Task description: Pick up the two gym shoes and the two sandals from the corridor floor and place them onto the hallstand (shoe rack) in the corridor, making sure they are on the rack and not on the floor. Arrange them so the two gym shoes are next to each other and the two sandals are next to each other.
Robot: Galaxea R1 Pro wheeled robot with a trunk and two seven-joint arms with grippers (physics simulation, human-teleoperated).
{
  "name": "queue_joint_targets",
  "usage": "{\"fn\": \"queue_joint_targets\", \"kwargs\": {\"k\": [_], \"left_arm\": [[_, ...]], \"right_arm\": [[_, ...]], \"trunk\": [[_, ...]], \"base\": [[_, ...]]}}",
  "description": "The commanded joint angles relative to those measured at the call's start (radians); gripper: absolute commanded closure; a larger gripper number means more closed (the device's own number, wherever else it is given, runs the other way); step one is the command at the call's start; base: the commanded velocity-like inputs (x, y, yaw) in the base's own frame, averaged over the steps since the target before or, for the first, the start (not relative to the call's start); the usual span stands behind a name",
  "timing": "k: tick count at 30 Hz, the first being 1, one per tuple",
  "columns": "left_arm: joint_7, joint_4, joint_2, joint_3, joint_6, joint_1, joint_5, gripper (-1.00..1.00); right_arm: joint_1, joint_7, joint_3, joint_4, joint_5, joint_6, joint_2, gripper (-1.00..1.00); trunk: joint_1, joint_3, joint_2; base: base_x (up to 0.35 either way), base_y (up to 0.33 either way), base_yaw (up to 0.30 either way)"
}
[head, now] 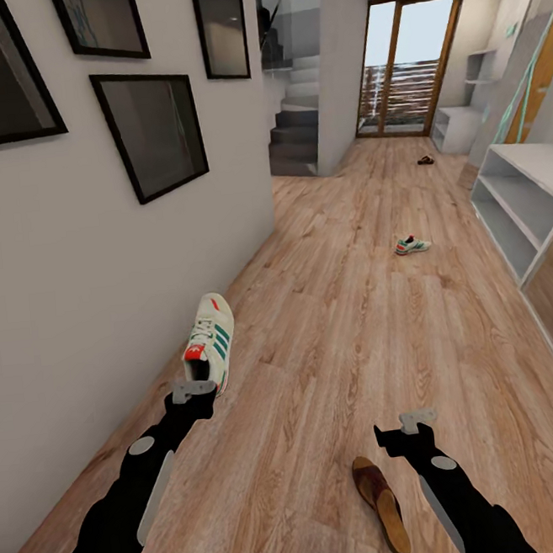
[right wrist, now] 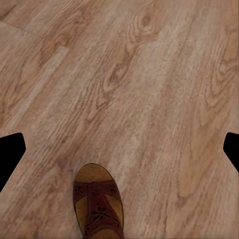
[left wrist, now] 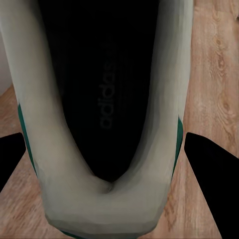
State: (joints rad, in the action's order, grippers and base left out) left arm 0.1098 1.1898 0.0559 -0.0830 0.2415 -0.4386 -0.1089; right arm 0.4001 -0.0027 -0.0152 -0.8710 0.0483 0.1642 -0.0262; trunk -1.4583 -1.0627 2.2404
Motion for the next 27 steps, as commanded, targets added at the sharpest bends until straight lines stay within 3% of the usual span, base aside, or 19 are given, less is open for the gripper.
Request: {"fn": "queue_joint_targets", "kwargs": {"k": [1,13,27], "left_arm": [[0.001,0.002,0.001,-0.001,0.007,0.000,-0.012,1.00],[0.000,0.002,0.002,0.000,0.007,0.000,-0.012,1.00],[-0.003,0.002,0.001,-0.002,0.006,-0.001,-0.014,1.00]], "right_arm": [[0.000,0.000,0.000,-0.002,0.005,0.006,0.000,-1.00],[0.000,0.000,-0.001,-0.003,0.004,0.006,0.001,-1.00],[0.000,0.000,0.000,-0.003,0.004,0.008,0.002,-1.00]], "trunk": [[-0.004,-0.006,0.008],[-0.050,-0.062,0.092],[-0.103,-0.129,0.190]], "base": [[0.000,0.000,-0.086],[0.000,0.000,-0.098],[0.000,0.000,-0.007]]}}
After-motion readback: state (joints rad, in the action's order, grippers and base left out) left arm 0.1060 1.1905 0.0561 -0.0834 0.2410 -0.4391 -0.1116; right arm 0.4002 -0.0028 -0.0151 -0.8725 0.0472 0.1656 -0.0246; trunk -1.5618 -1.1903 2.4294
